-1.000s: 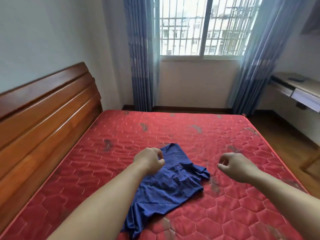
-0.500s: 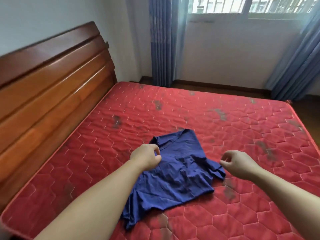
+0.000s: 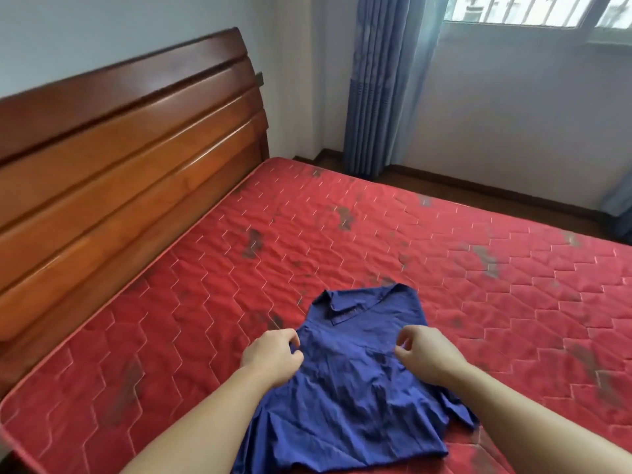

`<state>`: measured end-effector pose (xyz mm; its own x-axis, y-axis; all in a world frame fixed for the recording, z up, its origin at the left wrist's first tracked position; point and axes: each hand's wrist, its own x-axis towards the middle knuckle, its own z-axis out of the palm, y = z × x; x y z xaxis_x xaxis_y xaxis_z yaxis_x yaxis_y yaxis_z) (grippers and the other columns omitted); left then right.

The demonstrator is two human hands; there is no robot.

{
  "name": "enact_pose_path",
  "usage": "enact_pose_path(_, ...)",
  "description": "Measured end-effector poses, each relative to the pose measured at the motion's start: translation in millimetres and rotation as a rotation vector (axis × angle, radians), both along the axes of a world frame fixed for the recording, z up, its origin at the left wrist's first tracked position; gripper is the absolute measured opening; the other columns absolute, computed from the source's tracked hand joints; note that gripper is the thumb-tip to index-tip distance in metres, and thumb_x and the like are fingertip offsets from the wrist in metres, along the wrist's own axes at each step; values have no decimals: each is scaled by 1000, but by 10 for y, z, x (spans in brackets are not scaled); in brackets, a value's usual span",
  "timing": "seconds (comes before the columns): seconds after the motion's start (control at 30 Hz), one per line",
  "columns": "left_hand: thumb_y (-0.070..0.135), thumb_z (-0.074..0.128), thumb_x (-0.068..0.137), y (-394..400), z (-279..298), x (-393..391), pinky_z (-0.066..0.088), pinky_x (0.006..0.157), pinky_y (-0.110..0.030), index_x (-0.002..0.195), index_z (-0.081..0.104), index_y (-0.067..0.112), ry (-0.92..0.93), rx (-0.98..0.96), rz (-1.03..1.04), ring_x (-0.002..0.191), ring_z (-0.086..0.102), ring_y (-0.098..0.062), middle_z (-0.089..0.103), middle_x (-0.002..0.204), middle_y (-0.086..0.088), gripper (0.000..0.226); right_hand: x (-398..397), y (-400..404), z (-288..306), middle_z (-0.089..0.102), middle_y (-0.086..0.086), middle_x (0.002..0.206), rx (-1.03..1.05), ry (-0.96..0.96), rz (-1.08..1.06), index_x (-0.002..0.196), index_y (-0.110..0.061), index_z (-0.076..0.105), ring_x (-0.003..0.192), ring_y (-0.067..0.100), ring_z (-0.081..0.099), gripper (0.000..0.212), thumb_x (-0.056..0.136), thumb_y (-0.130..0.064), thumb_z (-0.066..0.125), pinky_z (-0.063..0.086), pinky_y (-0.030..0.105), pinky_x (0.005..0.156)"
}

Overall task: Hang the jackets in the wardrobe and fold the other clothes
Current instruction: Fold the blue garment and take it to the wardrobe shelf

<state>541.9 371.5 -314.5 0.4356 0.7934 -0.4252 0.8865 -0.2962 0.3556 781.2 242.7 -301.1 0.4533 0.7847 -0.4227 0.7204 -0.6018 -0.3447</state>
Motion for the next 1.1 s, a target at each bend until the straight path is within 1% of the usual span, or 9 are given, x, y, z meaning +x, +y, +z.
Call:
enact_pose_path(0.23,37,49,85,609,-575,-204,47,77,-28,108,58,37,-19,-70,30,98,62,-16,64,105,10,24,-487,826,-514,60,-6,113,-32,-42,94,109,-26,60,103,19,58,27,87,-36,47,39,27,72)
enact_pose_path(0.37,36,48,87,920,-940,-353,46,80,-29,115,57,36,1,-89,78,104,60,-16,62,114,8,29,-650,1216,-816,55,-6,110,-56,-44,125,110,-24,58,95,20,56,28,88,-32,43,38,27,71)
enact_pose_path(0.57,35,48,90,1156,-1793,-454,45,89,-31,132,46,33,40,-172,107,115,54,-18,52,129,6,42,-837,1518,-1632,54,-1,97,-113,-73,133,93,-18,57,88,26,56,18,85,-27,43,42,31,68)
enact_pose_path(0.7,37,50,89,1109,-2427,-473,40,102,-37,142,35,27,93,-211,75,129,43,-21,40,144,3,56,-948,1532,-2261,44,-3,83,-157,-96,140,85,-15,49,79,26,48,12,87,-25,43,36,32,61)
enact_pose_path(0.8,44,56,89,1060,-2815,-505,34,106,-41,151,18,24,126,-221,80,138,32,-25,18,157,1,75,-1046,1500,-2680,47,-2,92,-199,-62,129,90,-15,49,88,27,54,12,87,-26,45,36,32,63)
enact_pose_path(0.87,45,61,88,1055,-3037,-506,37,104,-41,152,11,25,56,-262,132,137,35,-28,11,159,1,84,-1130,1480,-2934,51,0,105,-210,-18,114,101,-16,51,98,26,58,19,87,-28,47,42,33,68)
enact_pose_path(0.93,41,66,86,1073,-3225,-486,41,98,-40,152,10,25,-14,-315,198,132,43,-28,21,154,-2,88,-1240,1482,-3143,51,-1,117,-225,20,96,113,-17,51,103,25,58,28,89,-29,47,46,33,73)
enact_pose_path(1.0,39,66,86,1048,-3377,-472,44,88,-37,148,20,24,44,-365,172,122,52,-28,44,141,-5,78,-1372,1478,-3299,48,-2,125,-235,78,68,123,-19,47,104,23,58,36,89,-31,47,49,34,78)
enact_pose_path(1.1,29,57,89,942,-3573,-515,45,76,-33,117,52,25,93,-348,89,103,60,-27,63,110,0,29,-1583,1427,-3455,38,-4,135,-230,155,59,140,-26,33,110,21,56,59,86,-35,54,47,32,78)
